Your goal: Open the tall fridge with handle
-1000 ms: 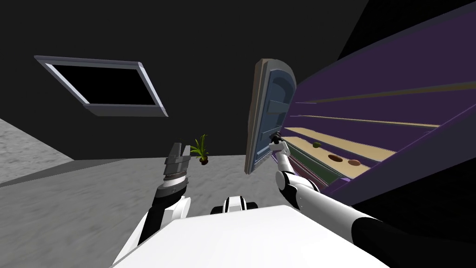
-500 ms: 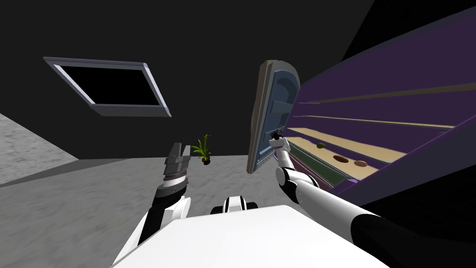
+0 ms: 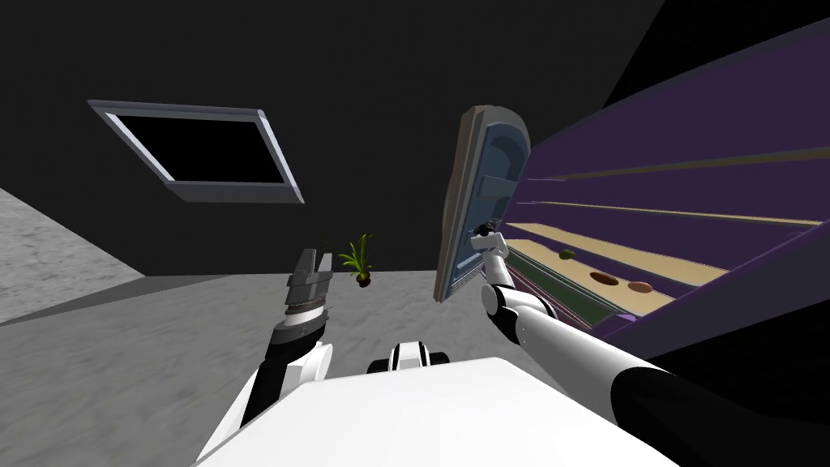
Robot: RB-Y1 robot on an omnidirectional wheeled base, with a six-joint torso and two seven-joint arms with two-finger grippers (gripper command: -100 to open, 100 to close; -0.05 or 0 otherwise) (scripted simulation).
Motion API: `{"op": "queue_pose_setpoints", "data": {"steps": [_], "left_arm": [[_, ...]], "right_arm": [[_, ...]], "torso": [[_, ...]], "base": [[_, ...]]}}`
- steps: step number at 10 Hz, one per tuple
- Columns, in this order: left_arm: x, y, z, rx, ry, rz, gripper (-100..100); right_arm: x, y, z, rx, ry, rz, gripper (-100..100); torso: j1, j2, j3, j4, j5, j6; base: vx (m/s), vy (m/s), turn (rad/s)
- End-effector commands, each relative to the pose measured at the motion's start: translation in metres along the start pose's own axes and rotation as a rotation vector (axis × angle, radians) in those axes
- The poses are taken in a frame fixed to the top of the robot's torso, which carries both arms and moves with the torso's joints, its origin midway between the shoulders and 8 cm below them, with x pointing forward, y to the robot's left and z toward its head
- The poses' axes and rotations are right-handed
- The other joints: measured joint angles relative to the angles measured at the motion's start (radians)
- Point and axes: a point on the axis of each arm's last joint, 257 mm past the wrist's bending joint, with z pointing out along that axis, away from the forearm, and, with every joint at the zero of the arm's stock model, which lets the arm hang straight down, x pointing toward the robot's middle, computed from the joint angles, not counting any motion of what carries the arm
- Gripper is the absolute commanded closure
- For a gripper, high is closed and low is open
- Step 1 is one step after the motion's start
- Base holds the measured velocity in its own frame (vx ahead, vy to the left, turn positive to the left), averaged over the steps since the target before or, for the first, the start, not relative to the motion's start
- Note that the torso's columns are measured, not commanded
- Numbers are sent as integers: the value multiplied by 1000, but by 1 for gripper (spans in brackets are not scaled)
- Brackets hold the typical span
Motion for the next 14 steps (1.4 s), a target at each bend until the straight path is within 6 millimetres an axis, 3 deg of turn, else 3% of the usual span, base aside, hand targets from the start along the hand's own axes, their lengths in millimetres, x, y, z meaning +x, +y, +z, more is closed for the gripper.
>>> {"op": "queue_pose_setpoints", "data": {"steps": [1, 2, 7, 9, 10, 14], "left_arm": [[0, 0, 0, 0, 0, 0, 0], [0, 0, 0, 0, 0, 0, 0], [0, 0, 0, 0, 0, 0, 0], [0, 0, 0, 0, 0, 0, 0], [0, 0, 0, 0, 0, 0, 0], [0, 0, 0, 0, 0, 0, 0]], "right_arm": [[-1, -6, 2, 4, 10, 2, -100], [0, -6, 2, 4, 13, 2, -100], [-37, -43, 0, 24, 30, -1, -100], [-37, -44, -1, 26, 28, 0, -100], [-38, -44, -1, 25, 31, -2, 0], [-38, -44, -1, 25, 31, -2, 0]], "torso": [[-1, 0, 0, 0, 0, 0], [-3, 0, 0, 0, -1, 0], [1, 0, 0, 0, 0, 0], [1, -1, 0, 0, 0, 0], [1, -2, -1, -1, 0, 0], [1, -1, 0, 0, 0, 0]], "base": [[1, 40, 1], [0, 9, 1], [-24, -29, 53], [-17, -28, 21], [0, 0, 0], [0, 0, 0]]}}
